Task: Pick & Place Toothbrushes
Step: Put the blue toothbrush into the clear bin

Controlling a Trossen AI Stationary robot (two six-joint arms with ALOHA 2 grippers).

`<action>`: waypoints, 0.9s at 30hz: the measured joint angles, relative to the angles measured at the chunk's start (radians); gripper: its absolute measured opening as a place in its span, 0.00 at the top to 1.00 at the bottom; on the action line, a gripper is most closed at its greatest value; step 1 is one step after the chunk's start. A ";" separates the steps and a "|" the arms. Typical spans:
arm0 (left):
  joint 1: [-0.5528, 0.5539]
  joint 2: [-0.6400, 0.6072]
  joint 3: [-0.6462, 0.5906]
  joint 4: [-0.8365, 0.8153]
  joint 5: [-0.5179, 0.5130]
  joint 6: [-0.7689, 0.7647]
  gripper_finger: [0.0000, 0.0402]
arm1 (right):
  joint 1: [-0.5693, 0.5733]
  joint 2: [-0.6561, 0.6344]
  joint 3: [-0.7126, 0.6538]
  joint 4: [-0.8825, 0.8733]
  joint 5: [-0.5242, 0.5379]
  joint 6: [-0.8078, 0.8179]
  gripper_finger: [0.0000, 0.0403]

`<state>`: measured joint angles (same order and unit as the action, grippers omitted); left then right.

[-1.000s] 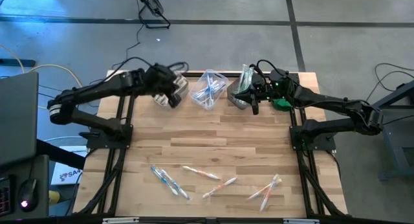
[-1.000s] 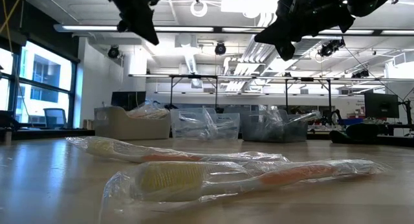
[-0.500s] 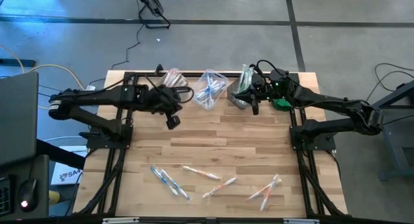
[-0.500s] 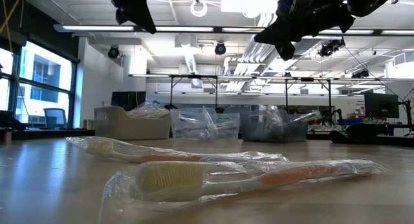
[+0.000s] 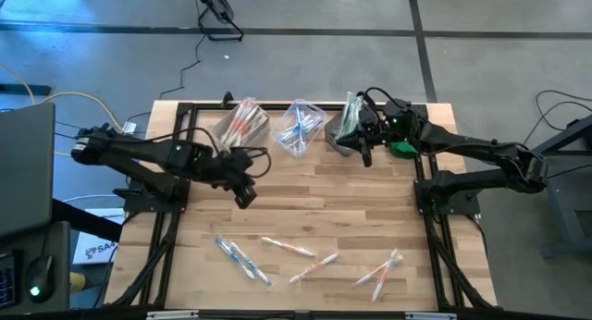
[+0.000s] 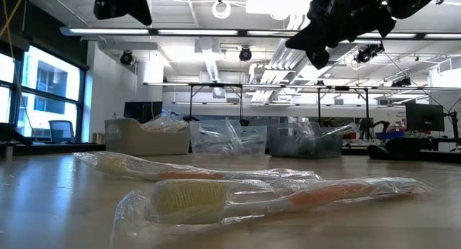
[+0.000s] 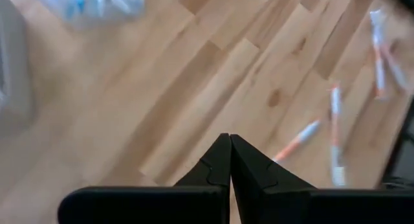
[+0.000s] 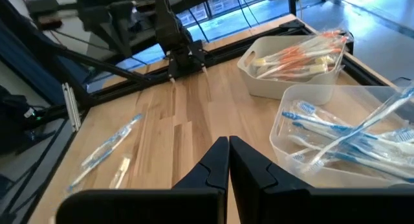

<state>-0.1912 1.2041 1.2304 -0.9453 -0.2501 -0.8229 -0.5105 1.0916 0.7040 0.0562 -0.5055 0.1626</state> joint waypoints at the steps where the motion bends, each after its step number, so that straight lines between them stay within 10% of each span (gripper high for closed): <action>1: -0.015 0.002 0.000 0.001 0.000 -0.038 1.00 | 0.000 0.000 0.000 -0.007 0.000 -0.008 0.99; 11: -0.137 0.049 0.000 0.002 0.056 -0.201 1.00 | 0.000 0.000 0.000 -0.015 0.016 -0.014 0.99; 20: -0.163 0.072 0.001 -0.004 0.202 -0.003 1.00 | 0.000 0.000 0.000 -0.015 0.087 -0.002 0.99; 27: -0.164 0.105 0.000 -0.009 0.314 0.444 1.00 | 0.000 0.000 0.000 -0.016 0.114 0.035 0.99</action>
<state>-0.3550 1.3096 1.2301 -0.9543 0.0637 -0.3788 -0.5102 1.0916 0.7036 0.0399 -0.3916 0.1974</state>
